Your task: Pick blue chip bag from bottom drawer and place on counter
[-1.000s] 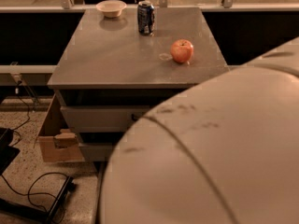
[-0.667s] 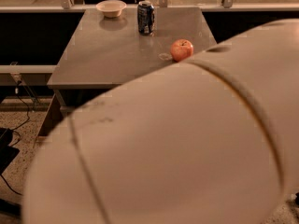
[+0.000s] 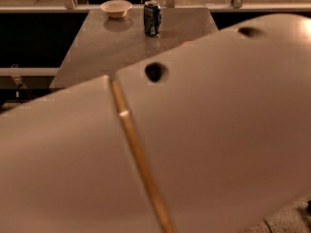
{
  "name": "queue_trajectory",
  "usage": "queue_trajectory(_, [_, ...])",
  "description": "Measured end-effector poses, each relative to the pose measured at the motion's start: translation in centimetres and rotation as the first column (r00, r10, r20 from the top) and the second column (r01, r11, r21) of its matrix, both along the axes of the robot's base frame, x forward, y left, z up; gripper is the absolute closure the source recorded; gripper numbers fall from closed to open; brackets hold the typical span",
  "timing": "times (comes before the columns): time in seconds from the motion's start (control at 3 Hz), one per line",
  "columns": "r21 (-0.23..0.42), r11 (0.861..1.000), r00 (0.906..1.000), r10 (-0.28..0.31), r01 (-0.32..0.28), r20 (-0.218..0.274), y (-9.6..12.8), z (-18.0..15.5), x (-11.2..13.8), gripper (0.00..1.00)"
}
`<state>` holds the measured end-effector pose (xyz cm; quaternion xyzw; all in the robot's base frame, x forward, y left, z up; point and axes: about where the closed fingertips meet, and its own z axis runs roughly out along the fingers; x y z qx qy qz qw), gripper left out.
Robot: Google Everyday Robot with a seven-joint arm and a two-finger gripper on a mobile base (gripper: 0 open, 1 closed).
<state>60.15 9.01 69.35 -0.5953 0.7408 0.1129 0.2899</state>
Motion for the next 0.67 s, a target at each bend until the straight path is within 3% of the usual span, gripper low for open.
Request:
queue_trajectory(0.33, [-0.084, 0.994, 0.9977, 0.064, -0.066, -0.022, -4.1, 2.3, -0.8, 1.00])
queue_trajectory(0.67, [-0.094, 0.995, 0.9986, 0.038, -0.041, -0.038, -9.1, 3.1, -2.2, 1.00])
